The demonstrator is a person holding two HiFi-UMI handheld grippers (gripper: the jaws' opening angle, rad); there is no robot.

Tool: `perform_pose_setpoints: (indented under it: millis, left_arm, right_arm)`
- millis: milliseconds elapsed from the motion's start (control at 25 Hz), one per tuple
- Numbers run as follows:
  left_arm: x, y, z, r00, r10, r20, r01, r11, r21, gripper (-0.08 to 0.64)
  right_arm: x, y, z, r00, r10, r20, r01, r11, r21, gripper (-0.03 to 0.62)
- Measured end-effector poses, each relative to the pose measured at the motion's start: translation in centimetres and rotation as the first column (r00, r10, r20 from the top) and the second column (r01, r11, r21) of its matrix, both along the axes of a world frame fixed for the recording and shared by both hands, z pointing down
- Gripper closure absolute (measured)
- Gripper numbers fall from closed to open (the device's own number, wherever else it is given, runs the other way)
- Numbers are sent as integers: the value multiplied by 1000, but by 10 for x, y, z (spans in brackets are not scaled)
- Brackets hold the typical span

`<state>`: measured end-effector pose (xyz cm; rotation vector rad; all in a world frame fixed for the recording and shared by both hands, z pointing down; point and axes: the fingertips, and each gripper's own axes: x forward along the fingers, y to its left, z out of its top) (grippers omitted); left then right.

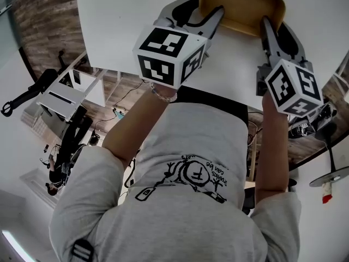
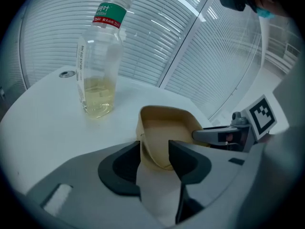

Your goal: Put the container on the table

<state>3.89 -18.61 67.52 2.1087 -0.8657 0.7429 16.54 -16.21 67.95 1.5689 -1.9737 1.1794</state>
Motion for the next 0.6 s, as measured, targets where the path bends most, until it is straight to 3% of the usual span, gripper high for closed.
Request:
perform_pose_setpoints:
  millis: [360,600]
  left_arm:
    - [-25,1,-31,998,-56,2,55,996,72,380]
    - [-34,0,-74,994,-95,-58,102,986,135,381]
  right_arm:
    - [12,-2,-39,998,7,-70,-1,996,93,492]
    - [6,-2,-78,996,-13,-84,25,989,148,492]
